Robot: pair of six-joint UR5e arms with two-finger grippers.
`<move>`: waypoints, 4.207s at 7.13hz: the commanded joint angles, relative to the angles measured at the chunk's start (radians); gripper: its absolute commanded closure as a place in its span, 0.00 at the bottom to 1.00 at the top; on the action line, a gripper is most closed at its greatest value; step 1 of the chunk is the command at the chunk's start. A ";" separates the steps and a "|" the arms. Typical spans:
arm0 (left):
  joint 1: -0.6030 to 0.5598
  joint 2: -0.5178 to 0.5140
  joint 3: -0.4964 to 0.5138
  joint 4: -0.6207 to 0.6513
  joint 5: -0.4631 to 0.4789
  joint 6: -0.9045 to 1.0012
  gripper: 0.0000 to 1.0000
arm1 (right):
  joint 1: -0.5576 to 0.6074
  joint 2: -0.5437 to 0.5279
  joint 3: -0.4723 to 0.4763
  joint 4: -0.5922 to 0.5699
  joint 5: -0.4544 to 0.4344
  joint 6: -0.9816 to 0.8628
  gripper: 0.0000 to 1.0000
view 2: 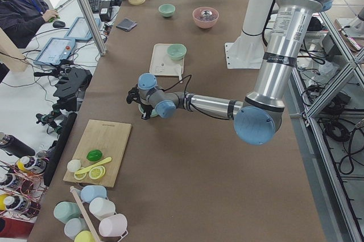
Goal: Stack green bowls together
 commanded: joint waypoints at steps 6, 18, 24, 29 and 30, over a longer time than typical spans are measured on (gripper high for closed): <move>0.084 -0.163 -0.326 0.391 -0.025 -0.262 1.00 | 0.000 -0.002 0.001 0.000 0.002 0.000 0.00; 0.441 -0.503 -0.196 0.539 0.247 -0.626 1.00 | 0.000 -0.002 0.007 0.022 -0.015 0.000 0.00; 0.442 -0.495 -0.176 0.498 0.242 -0.621 1.00 | 0.000 -0.002 0.009 0.022 -0.015 0.000 0.00; 0.454 -0.492 -0.170 0.495 0.242 -0.615 1.00 | 0.000 -0.002 0.009 0.022 -0.015 0.000 0.00; 0.454 -0.492 -0.170 0.495 0.242 -0.614 1.00 | 0.000 -0.002 0.009 0.022 -0.015 0.000 0.00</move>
